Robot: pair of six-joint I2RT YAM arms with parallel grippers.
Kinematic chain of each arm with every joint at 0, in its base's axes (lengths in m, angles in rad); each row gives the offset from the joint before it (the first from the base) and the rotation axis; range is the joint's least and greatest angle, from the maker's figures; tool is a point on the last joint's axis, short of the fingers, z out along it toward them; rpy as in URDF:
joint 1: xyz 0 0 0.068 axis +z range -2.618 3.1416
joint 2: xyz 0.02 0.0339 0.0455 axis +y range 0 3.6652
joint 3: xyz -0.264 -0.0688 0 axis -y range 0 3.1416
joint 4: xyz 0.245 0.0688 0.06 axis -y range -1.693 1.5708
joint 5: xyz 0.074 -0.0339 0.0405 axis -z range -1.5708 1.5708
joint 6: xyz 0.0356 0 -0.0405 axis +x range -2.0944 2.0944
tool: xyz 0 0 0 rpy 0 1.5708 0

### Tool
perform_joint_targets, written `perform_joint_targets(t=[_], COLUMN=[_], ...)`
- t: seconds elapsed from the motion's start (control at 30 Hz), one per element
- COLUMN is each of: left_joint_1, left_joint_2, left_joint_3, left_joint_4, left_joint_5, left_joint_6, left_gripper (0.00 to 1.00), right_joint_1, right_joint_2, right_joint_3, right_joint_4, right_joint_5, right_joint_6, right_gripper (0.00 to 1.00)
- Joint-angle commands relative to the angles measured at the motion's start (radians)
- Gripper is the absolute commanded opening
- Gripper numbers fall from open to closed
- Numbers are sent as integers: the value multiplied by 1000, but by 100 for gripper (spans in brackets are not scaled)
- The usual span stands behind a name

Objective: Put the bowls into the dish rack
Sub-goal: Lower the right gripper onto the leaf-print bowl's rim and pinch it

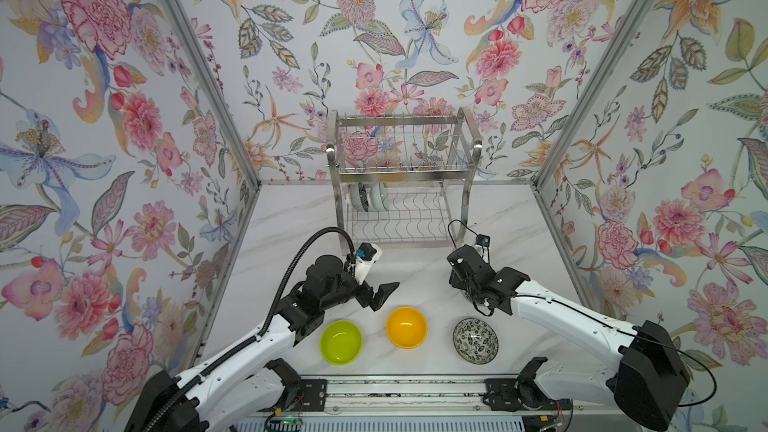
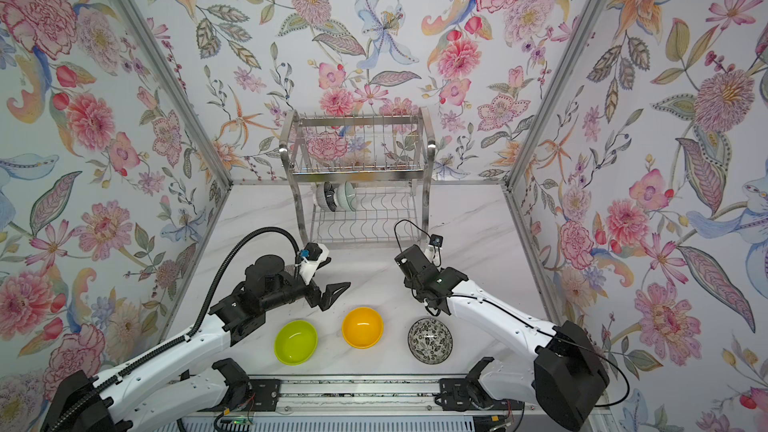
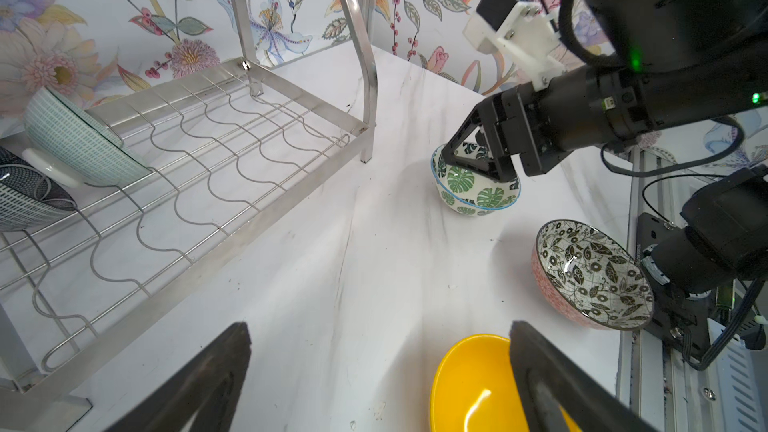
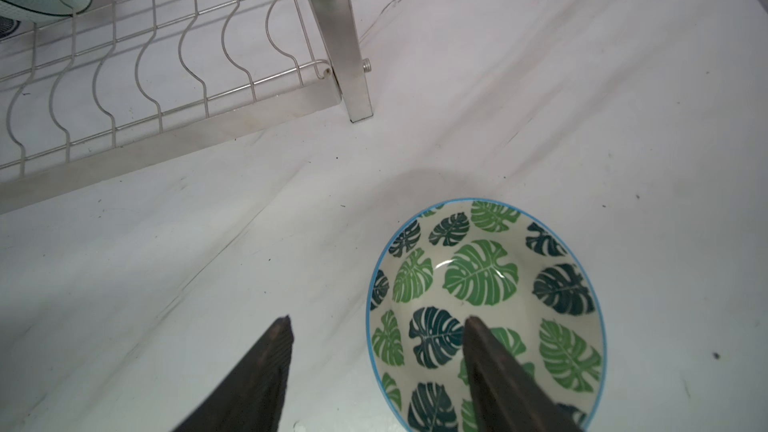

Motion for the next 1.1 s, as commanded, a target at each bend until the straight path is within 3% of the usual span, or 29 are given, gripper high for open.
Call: perform_joint_targets(t=[0.0, 0.57, 1.07], left_joint_1=[-3, 44, 90], left_joint_2=[-21, -6, -3], left_joint_3=[-26, -26, -22], left_joint_4=[121, 83, 68], left_joint_5=[21, -45, -42], left_joint_6=[-26, -24, -14], left_gripper=[99, 99, 99], right_joint_1=[-6, -21, 1], right_joint_2=[56, 296, 445], right_joint_3=[55, 264, 350], right_joint_4=[-152, -415, -461], right_joint_5=[-62, -130, -110], right_joint_6=[53, -78, -178], right_gripper=[65, 55, 40])
